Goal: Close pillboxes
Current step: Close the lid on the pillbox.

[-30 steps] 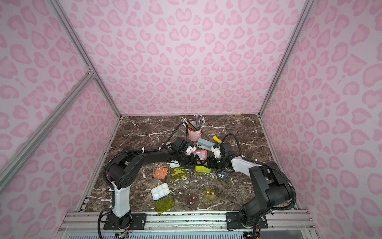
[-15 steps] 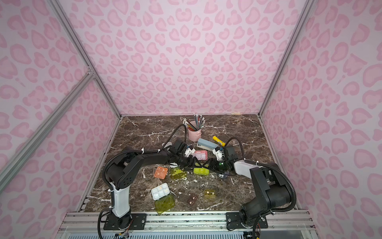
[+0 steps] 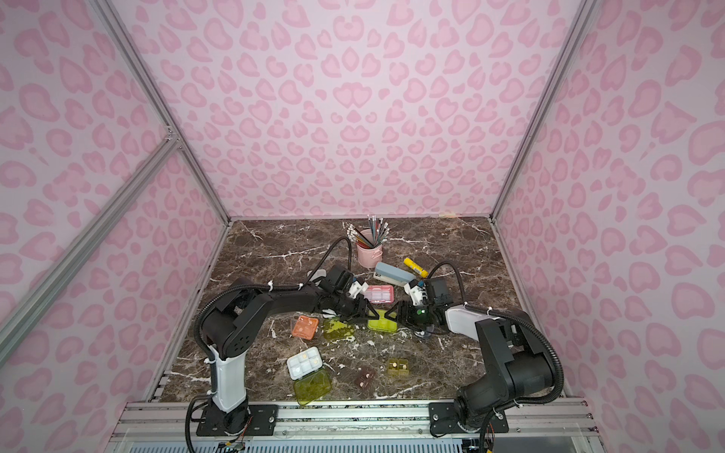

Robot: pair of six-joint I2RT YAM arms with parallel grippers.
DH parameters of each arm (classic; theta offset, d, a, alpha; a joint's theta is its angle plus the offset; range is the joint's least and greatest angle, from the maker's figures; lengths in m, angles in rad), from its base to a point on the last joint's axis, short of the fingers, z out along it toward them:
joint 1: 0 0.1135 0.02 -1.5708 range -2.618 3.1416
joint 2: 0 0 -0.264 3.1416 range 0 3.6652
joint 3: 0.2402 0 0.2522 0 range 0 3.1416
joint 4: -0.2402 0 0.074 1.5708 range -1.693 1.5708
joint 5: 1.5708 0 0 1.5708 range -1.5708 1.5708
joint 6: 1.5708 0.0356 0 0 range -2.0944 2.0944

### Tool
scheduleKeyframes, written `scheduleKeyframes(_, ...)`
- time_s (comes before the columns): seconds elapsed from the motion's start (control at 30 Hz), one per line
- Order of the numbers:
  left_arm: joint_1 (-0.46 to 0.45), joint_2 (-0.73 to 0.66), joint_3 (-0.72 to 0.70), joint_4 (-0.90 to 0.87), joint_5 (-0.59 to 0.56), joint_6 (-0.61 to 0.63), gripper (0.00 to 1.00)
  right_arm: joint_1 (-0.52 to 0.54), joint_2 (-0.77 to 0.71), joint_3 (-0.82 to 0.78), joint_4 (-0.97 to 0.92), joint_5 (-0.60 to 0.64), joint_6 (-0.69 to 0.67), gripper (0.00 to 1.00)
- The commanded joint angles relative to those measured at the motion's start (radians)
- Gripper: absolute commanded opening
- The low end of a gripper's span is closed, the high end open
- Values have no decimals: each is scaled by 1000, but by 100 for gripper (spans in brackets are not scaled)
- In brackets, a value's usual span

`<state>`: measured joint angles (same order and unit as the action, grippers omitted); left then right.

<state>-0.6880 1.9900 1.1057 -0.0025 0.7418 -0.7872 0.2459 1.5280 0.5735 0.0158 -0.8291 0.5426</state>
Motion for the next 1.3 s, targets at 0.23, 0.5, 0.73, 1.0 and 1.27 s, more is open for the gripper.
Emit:
scheduleKeyframes(0.23, -2, -10, -7, 35, -10, -9, 37, 0, -10, -9, 15, -2, 5, 68)
scheduleKeyframes(0.5, -2, -13, -8, 30, -12, -8, 39, -1, -14, -10, 12, 1, 3, 69)
scheduleKeyframes(0.73, -2, -11, -3, 18, -12, -2, 43, -2, -16, -10, 12, 1, 1, 69)
scheduleKeyframes(1.0, -1, -16, 8, -43, -35, 24, 52, -2, -20, -12, 7, 11, -1, 70)
scheduleKeyframes(1.27, -3, -32, 26, -114, -66, 63, 60, -11, -37, -10, 3, 16, -2, 70)
